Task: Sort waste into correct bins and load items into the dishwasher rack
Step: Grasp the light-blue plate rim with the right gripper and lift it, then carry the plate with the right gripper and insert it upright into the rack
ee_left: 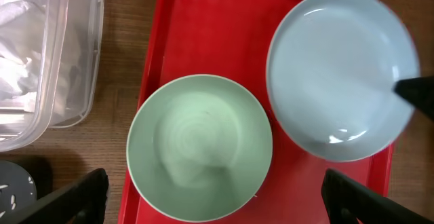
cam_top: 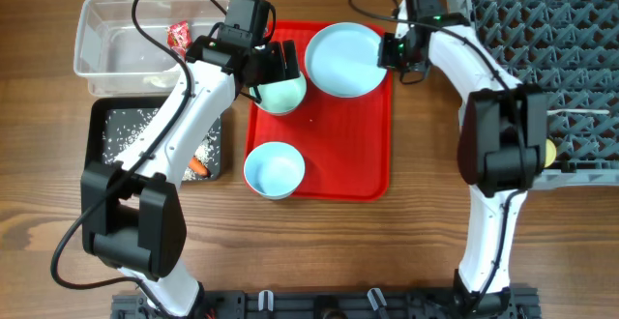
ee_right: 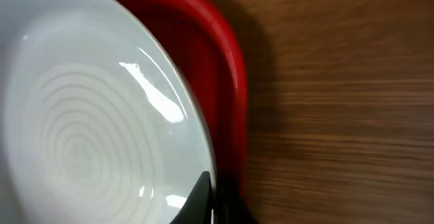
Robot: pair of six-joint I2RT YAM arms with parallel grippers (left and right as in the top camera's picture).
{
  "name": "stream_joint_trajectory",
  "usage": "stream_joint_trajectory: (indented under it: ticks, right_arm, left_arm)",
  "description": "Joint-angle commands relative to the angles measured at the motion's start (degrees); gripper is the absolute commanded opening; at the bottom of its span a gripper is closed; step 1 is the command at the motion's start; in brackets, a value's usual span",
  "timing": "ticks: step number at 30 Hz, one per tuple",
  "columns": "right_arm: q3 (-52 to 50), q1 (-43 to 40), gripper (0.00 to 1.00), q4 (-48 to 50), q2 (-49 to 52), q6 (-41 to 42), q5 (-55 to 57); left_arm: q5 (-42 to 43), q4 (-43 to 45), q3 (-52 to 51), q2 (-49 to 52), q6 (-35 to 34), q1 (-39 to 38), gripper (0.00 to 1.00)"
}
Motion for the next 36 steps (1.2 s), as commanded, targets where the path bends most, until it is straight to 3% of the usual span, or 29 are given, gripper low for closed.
stream_joint_trajectory:
  ticks: [1,5,8,13,17,26,30,36]
  right_arm:
    - [0.1,-2.6,0.04,0.1,-9.9,-4.5,3.2]
    - [0.1,-4.0,0.04,-0.3,-16.4,-4.7,13.5]
    - [0.1,-4.8,0.04,-0.9,-20.8,-4.6,27.6]
    - [0.1,-5.8,0.04,-0.4,-22.7,-4.6,52.4]
    - [0.1,-7.6,0.04,1.9,-22.1,-4.6,64.9]
    - [0.1,-18.2,0.04,9.4,-21.9,-6.2,61.3]
    - [0.1,-23.5,0.04,10.5,-21.5,-6.5,50.7]
    - [0.1,-29.4,0.04,16.9,-17.7,-15.8,37.8]
  left_arm:
    - [-0.8,0.1,-0.1,-1.3,-0.5,-0.3,1.0]
    - [-0.8,0.1,-0.1,-1.3,-0.5,-0.3,1.0]
    - [-0.8,0.1,-0.1,-1.3,-0.5,-0.3,1.0]
    - [-0.8,0.2,-0.1,-1.3,-0.5,-0.3,1.0]
    - [-0.8,0.4,-0.1,-1.3,-0.5,-0.3,1.0]
    - [-0.8,1.2,-0.1,-1.3,-0.5,-0.5,1.0]
    - [-0.8,2.1,-0.1,-1.3,-0.9,-0.5,1.0]
    - [-0.9,3.2,-0.1,-1.3,-3.7,-0.5,1.0]
